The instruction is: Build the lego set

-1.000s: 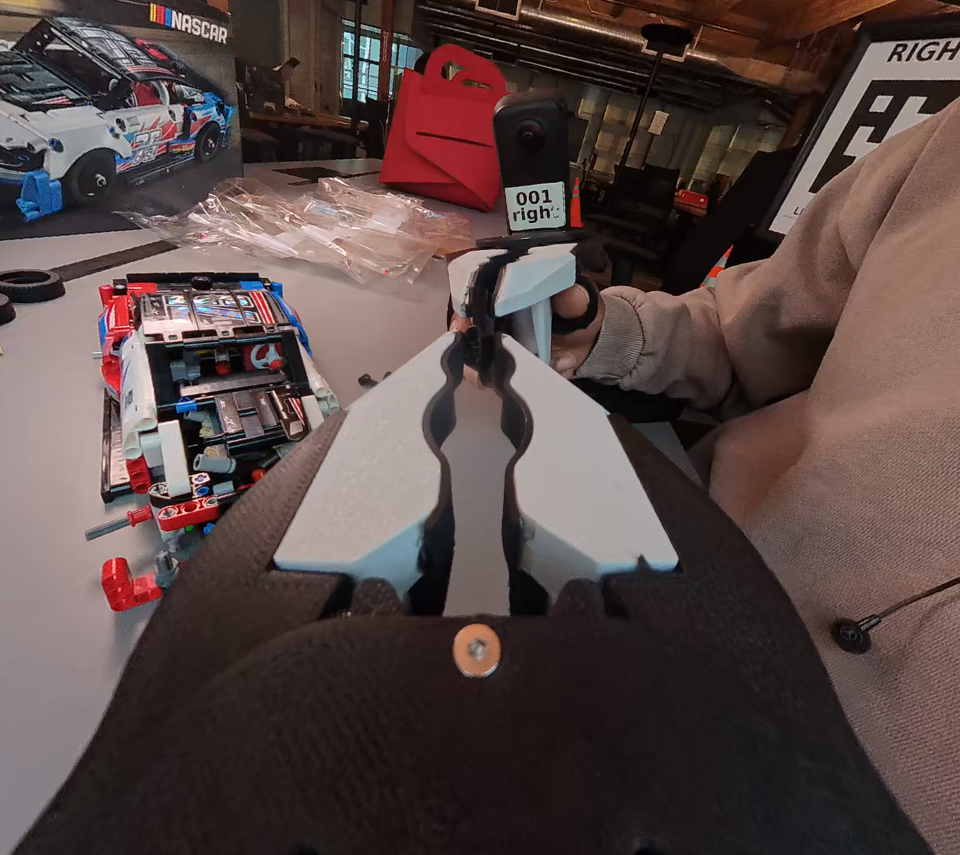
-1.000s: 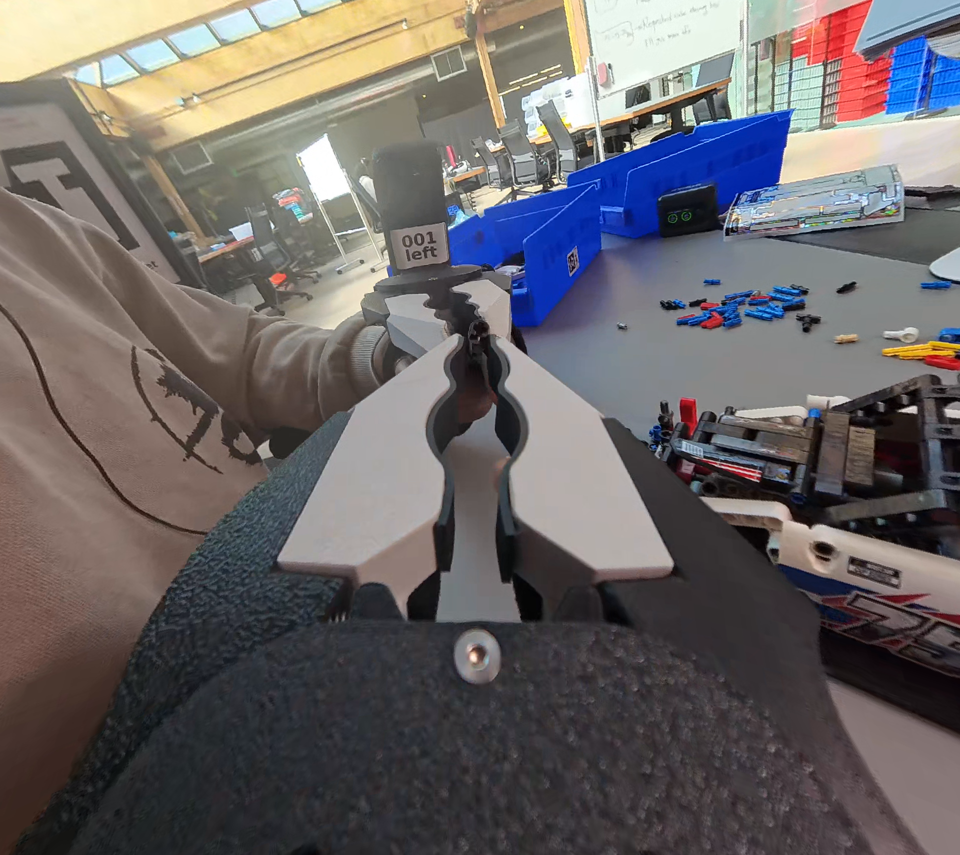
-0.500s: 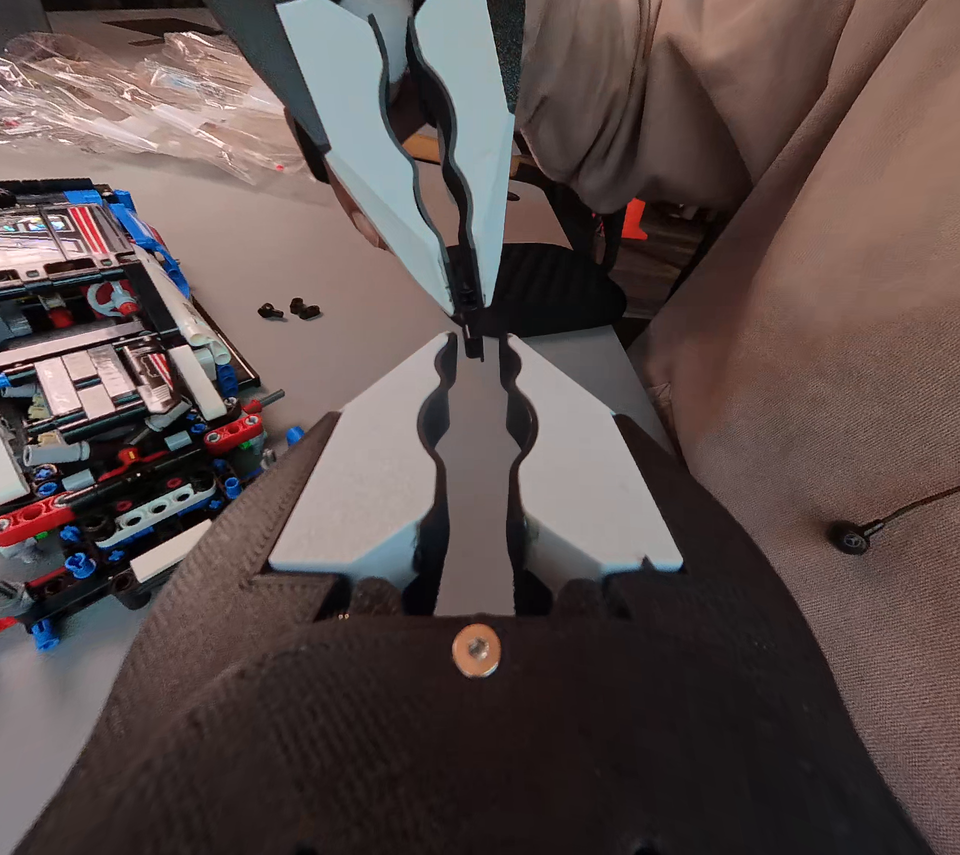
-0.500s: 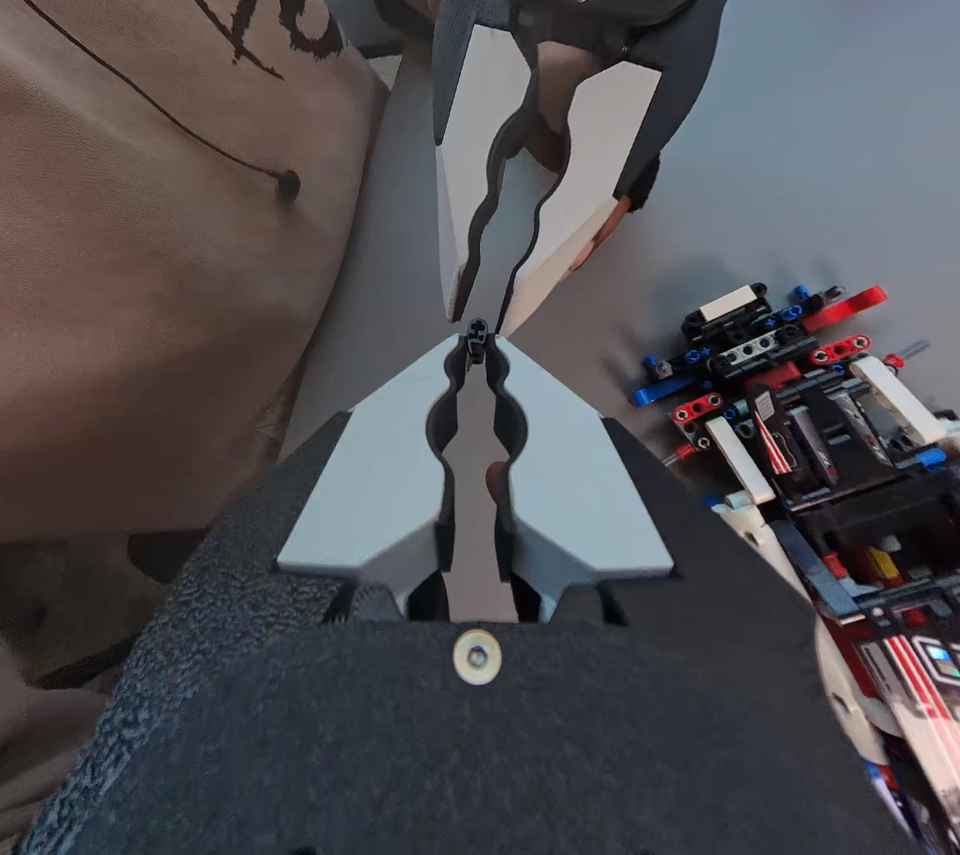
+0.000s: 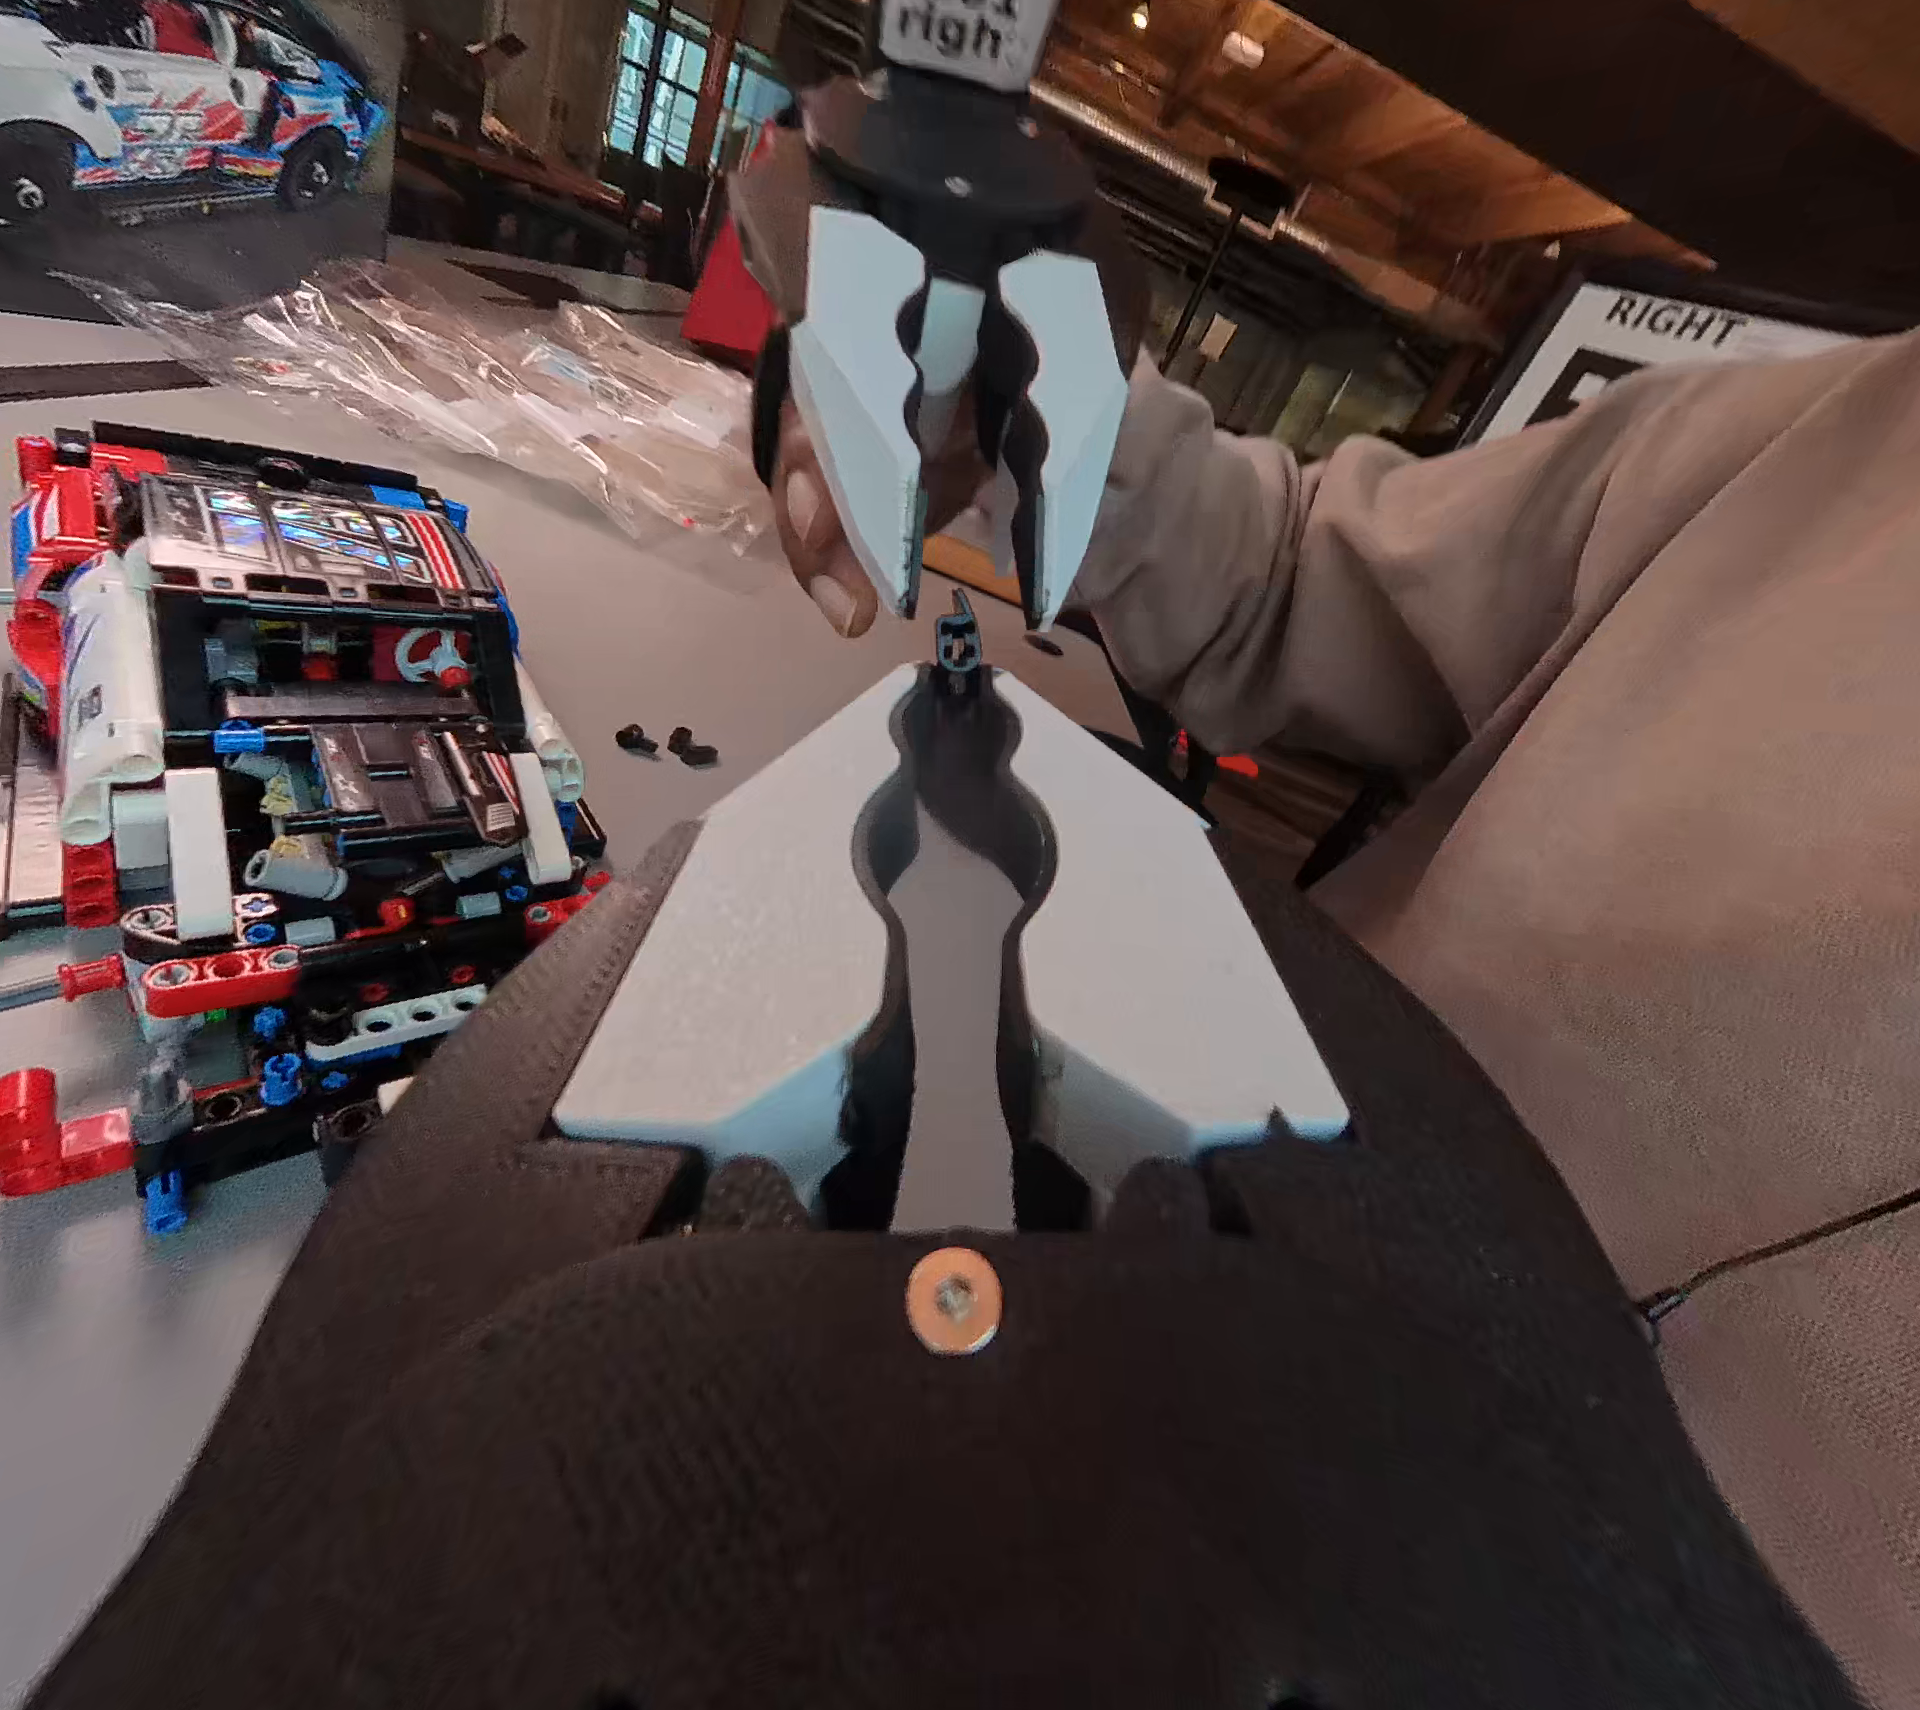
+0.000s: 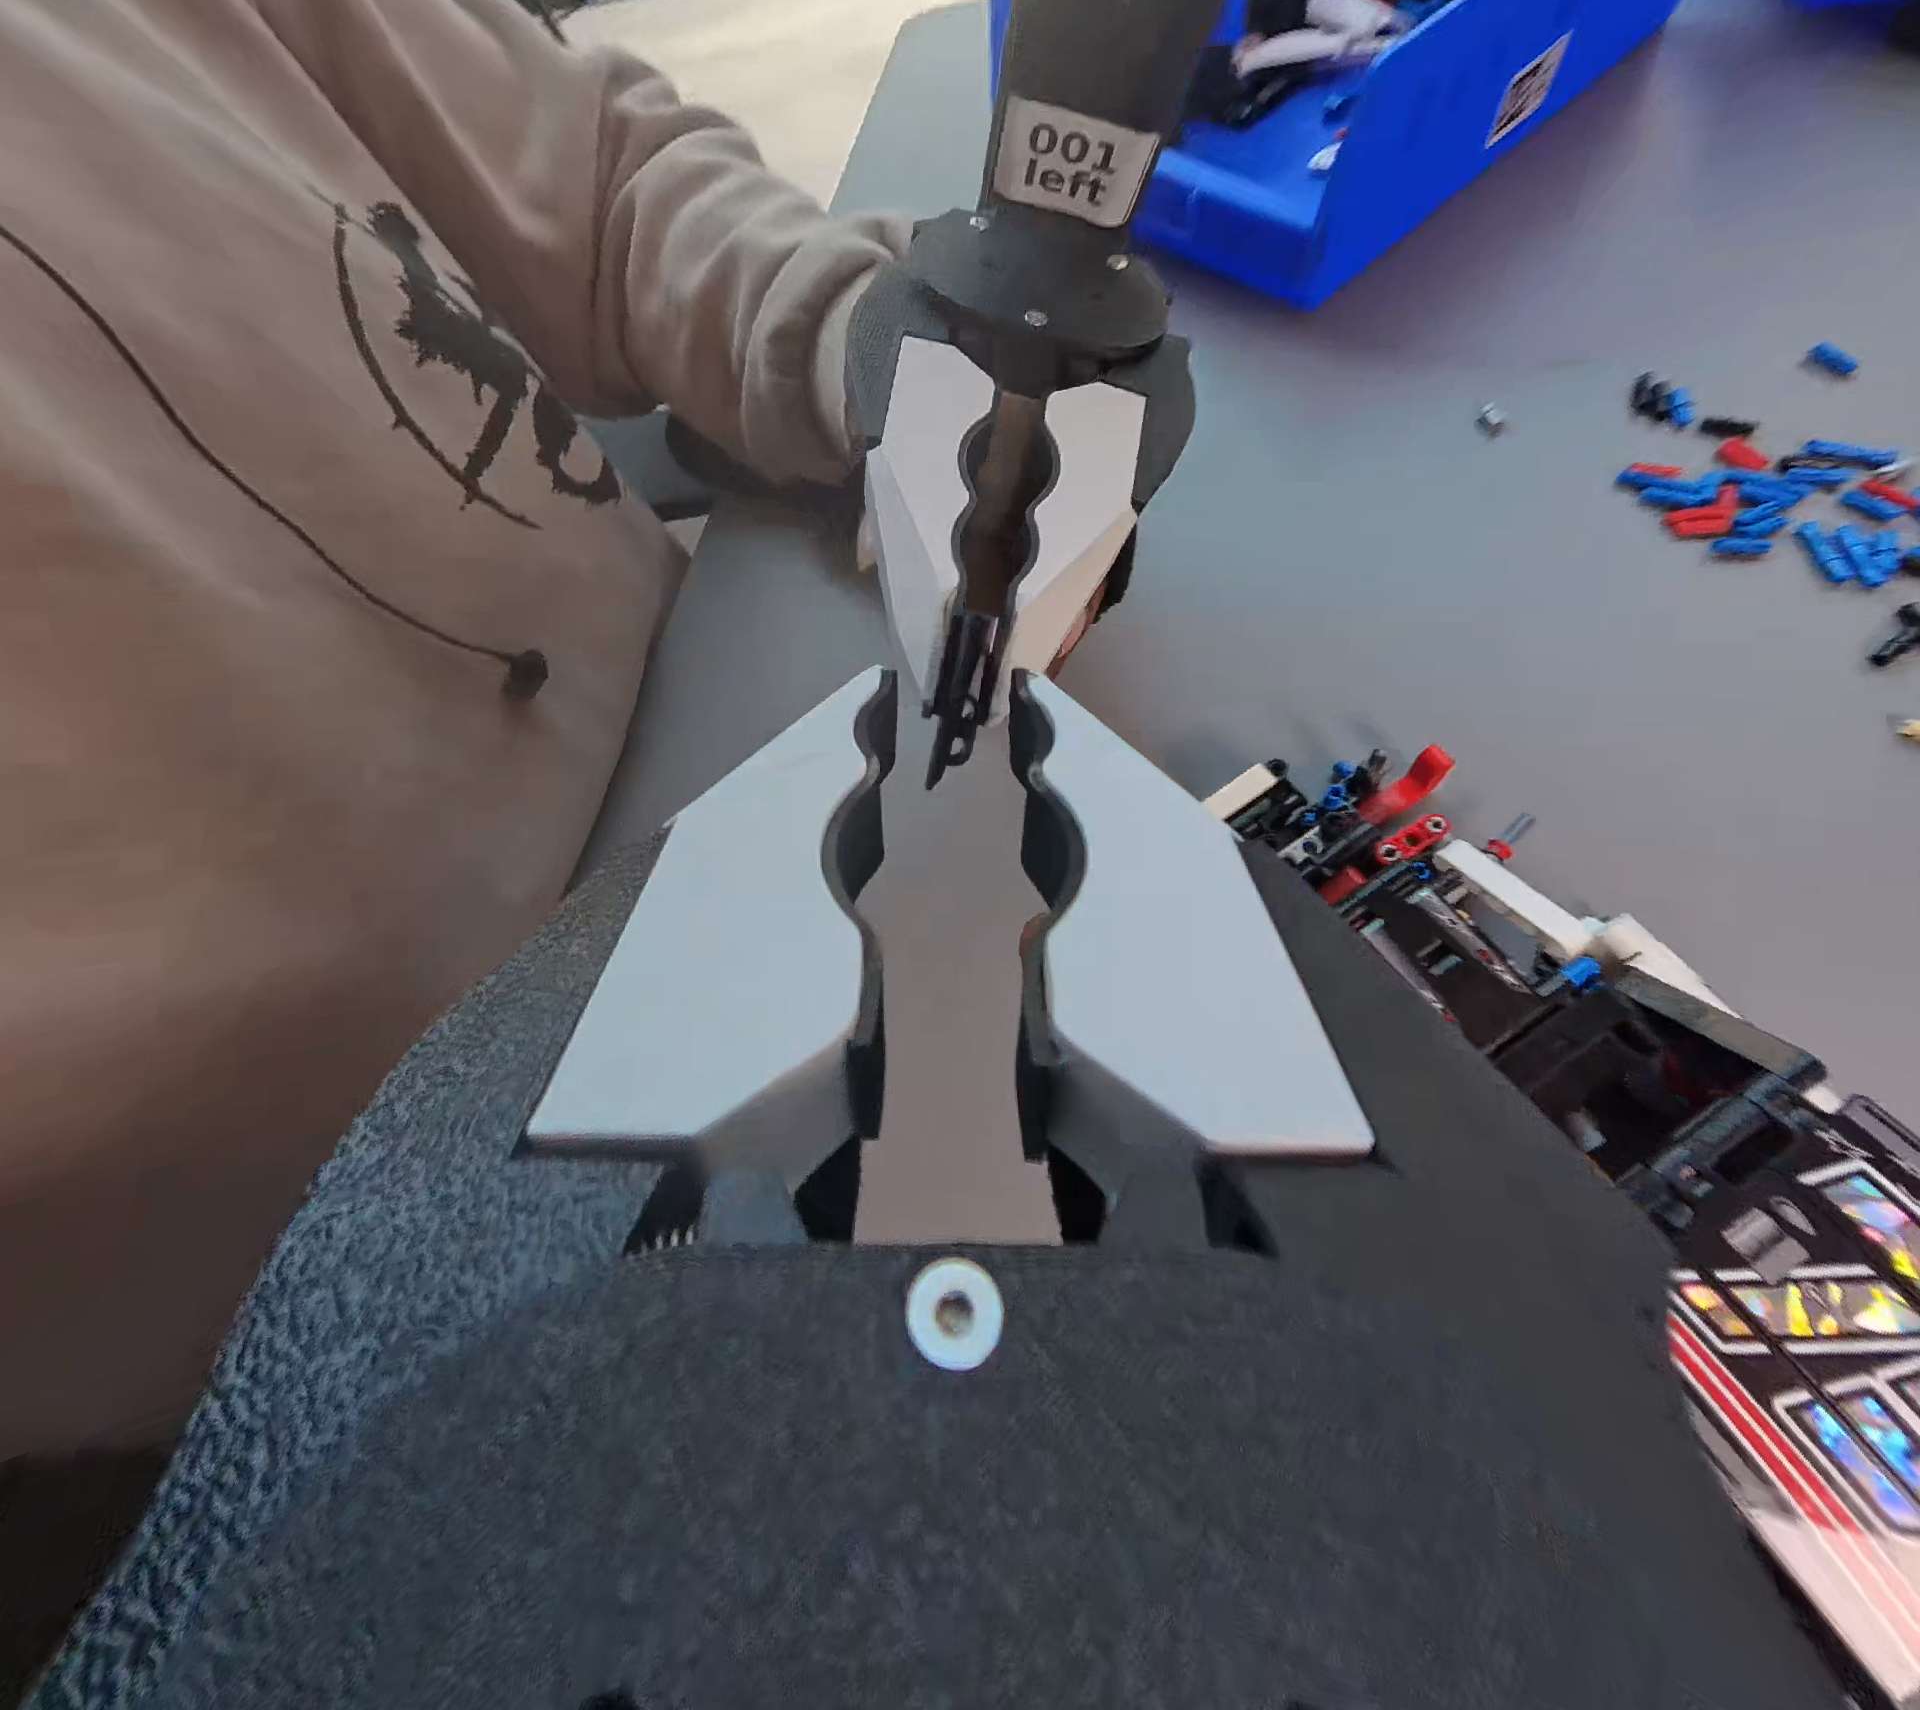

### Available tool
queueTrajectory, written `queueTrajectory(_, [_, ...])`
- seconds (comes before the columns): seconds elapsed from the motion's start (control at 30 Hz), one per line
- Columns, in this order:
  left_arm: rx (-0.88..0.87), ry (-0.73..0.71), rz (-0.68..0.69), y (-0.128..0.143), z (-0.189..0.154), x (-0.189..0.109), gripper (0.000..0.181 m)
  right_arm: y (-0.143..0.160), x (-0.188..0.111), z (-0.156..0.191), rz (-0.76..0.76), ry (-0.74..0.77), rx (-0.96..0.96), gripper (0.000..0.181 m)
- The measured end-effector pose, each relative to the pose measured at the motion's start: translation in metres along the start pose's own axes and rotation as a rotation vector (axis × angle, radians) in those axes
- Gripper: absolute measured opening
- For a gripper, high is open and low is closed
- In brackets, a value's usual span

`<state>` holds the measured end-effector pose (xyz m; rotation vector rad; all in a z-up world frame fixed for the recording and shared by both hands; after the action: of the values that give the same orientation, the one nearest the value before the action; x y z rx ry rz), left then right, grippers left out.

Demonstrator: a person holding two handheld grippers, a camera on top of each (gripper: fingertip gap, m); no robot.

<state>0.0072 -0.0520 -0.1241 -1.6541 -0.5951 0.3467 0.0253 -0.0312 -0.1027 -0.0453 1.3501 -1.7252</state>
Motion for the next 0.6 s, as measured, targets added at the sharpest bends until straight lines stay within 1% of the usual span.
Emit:
queueTrajectory(0.1, [-0.108, -0.042, -0.114, -0.012, 0.012, -0.008, 0.005, 0.001, -0.004, -0.002, -0.165, 0.134, -0.096, 0.022])
queueTrajectory(0.17, [-0.194, -0.062, -0.188, -0.017, 0.020, -0.013, 0.005, 0.001, -0.004, -0.008, -0.258, 0.251, -0.130, 0.020])
queueTrajectory(0.27, [-0.310, -0.067, -0.268, -0.019, 0.027, -0.017, 0.005, 0.001, -0.001, -0.017, -0.341, 0.411, -0.195, 0.018])
queueTrajectory(0.4, [-0.404, -0.065, -0.333, -0.019, 0.033, -0.020, 0.005, -0.007, 0.006, -0.019, -0.369, 0.536, -0.327, 0.018])
queueTrajectory(0.5, [-0.414, -0.064, -0.342, -0.020, 0.034, -0.021, 0.005, -0.015, 0.011, -0.022, -0.359, 0.621, -0.424, 0.017])
queueTrajectory(0.57, [-0.418, -0.062, -0.349, -0.020, 0.034, -0.022, 0.005, -0.018, 0.012, -0.025, -0.352, 0.683, -0.483, 0.009])
queueTrajectory(0.6, [-0.421, -0.060, -0.352, -0.021, 0.034, -0.022, 0.005, -0.019, 0.012, -0.026, -0.346, 0.690, -0.508, 0.009])
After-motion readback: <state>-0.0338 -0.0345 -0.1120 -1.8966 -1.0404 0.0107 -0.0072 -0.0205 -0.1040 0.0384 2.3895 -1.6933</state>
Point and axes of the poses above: each gripper's, where its closed fingertips meet, x out along the fingers, y out of its underside, z = x × y across the jaws, the point moved 2 cm from there along -x, back along the fingers, and after that the axes turned 13 degrees about x, right-handed, at the moved point
